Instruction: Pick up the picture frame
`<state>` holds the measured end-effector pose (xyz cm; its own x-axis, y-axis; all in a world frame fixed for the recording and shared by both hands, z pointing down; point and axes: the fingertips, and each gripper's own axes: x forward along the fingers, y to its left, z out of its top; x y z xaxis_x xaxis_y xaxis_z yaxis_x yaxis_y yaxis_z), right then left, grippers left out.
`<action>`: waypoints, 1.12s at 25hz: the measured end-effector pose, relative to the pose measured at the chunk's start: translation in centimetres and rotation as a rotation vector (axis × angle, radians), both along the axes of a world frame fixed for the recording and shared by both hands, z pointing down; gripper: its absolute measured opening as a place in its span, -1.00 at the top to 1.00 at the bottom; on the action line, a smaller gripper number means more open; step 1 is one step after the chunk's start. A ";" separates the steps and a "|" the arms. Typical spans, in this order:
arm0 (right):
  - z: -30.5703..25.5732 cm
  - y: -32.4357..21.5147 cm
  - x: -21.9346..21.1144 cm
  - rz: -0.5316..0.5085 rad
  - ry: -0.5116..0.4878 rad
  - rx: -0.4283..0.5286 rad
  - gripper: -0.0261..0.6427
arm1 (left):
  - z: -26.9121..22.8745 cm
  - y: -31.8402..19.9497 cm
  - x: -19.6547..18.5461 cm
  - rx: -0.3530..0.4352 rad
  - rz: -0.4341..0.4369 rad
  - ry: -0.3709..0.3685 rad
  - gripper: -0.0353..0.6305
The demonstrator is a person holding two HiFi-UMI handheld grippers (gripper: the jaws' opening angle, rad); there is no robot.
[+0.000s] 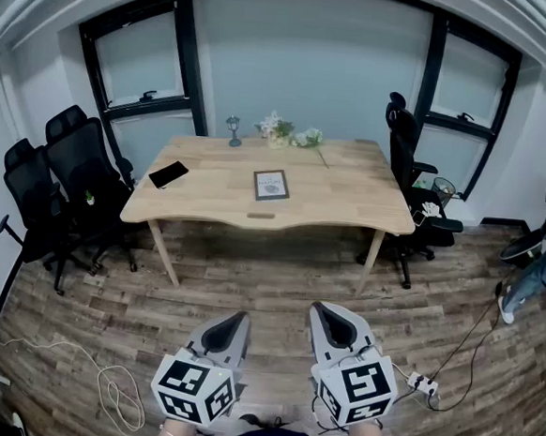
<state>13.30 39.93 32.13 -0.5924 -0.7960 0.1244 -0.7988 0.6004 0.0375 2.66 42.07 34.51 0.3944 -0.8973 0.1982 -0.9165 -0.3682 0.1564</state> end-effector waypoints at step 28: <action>0.6 0.8 -6.1 0.034 -0.051 0.001 0.91 | 0.5 0.4 -5.4 0.022 0.065 0.060 0.87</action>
